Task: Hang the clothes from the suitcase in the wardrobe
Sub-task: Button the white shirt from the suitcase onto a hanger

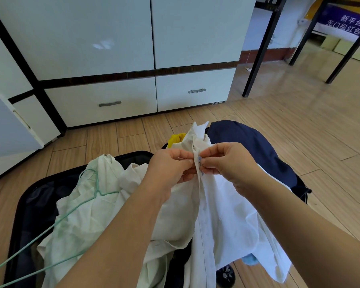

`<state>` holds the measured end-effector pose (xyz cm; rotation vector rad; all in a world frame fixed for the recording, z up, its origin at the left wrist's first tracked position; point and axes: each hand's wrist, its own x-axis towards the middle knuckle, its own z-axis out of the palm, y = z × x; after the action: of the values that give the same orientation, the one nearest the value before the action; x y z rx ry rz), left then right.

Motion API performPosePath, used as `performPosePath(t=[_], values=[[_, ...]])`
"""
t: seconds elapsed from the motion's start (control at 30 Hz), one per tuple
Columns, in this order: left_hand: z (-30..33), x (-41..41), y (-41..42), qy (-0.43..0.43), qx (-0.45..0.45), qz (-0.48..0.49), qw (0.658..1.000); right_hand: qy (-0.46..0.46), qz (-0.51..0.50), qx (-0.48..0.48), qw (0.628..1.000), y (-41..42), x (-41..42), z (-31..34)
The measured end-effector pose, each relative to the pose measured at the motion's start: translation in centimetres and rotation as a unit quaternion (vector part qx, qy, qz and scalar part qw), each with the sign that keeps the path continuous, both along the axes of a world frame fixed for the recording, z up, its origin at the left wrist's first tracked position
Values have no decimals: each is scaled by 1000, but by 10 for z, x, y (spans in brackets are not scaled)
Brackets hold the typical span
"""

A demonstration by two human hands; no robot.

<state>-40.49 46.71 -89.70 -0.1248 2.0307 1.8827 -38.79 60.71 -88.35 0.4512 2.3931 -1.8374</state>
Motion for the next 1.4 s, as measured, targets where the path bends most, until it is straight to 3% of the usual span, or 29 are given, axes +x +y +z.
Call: performPosePath(t=[0.17,0.37,0.5,0.6,0.8,0.9,0.97,1.07,1.23,1.4], values=[[-6,0,0,20,-32,23,999,5,18,-1,1000,1,0,-4],[-9,4,8,126,-134,11,983,1,1,13,1000,-1,-1,-9],[-10,2,9,127,-130,24,983,-7,2,-17,1000,3,-1,-8],[-12,-1,6,114,-115,19,987,-10,-2,-36,999,5,0,-7],[-10,-1,5,68,-78,-1,995,-1,-24,21,999,1,-4,-9],[-6,-1,8,-24,-48,-2,999,25,-9,54,998,0,-5,-9],[-5,-4,9,-109,26,-2,994,43,1,62,997,2,-4,-9],[-7,-10,8,-190,137,9,972,54,-7,-2,999,7,-2,-12],[-18,-13,8,-176,152,48,971,-52,73,-25,996,7,2,-21],[-26,-5,9,-121,139,12,983,-54,44,-9,998,1,-1,-31]])
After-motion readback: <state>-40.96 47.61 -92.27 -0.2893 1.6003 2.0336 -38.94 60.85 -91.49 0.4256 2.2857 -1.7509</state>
